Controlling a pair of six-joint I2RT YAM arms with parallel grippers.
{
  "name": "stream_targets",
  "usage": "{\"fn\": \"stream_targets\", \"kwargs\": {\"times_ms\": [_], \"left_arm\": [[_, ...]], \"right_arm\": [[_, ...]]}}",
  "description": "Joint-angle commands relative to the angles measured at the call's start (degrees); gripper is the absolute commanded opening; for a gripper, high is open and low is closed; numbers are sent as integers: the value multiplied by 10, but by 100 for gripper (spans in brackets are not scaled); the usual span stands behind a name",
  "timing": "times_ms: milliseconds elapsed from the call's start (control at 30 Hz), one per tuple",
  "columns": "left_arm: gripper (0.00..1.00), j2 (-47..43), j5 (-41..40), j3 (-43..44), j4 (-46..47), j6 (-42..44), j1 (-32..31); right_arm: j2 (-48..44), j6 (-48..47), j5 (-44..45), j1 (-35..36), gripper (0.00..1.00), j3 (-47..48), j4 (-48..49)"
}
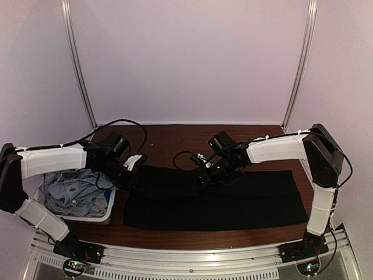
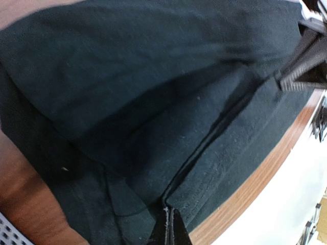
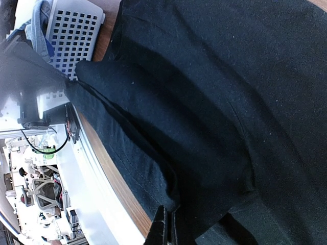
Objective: Fold and stack the mixed laundry pile
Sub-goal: Adjust the rectangle-folded T-shirt at the center of the board.
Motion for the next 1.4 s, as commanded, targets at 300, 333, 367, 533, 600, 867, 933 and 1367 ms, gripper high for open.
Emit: {"fn": "stream_targets", "kwargs": {"times_ms": [300,333,367,533,600,867,933,1367], "left_arm": [[0,-20,-7,-73,20,-8,-58],[0,-16,-8,-79,22,-7,-61],[0,-13,-10,-84,25,-7,-63],[0,-9,-17,-98,26,-3,-72],[0,-7,-16,-95,24,-4,-74],[11,8,-21,-84,0,-2,-97],[23,-5,-7,-77,-5,2,-99],[36,-16,-37,1,28,1,-99]], "right_arm": [[-9,-27,-19,34,0,-59,8],[-10,-28,-20,36,0,-63,7],[-10,-31,-20,38,0,-66,6],[-10,-42,-14,45,0,-78,-5],[-12,-45,-12,47,0,-84,-8],[-21,-57,-7,47,14,-81,-28],[-32,-64,0,48,29,-76,-43],[-110,-87,-45,36,34,-51,-71]]}}
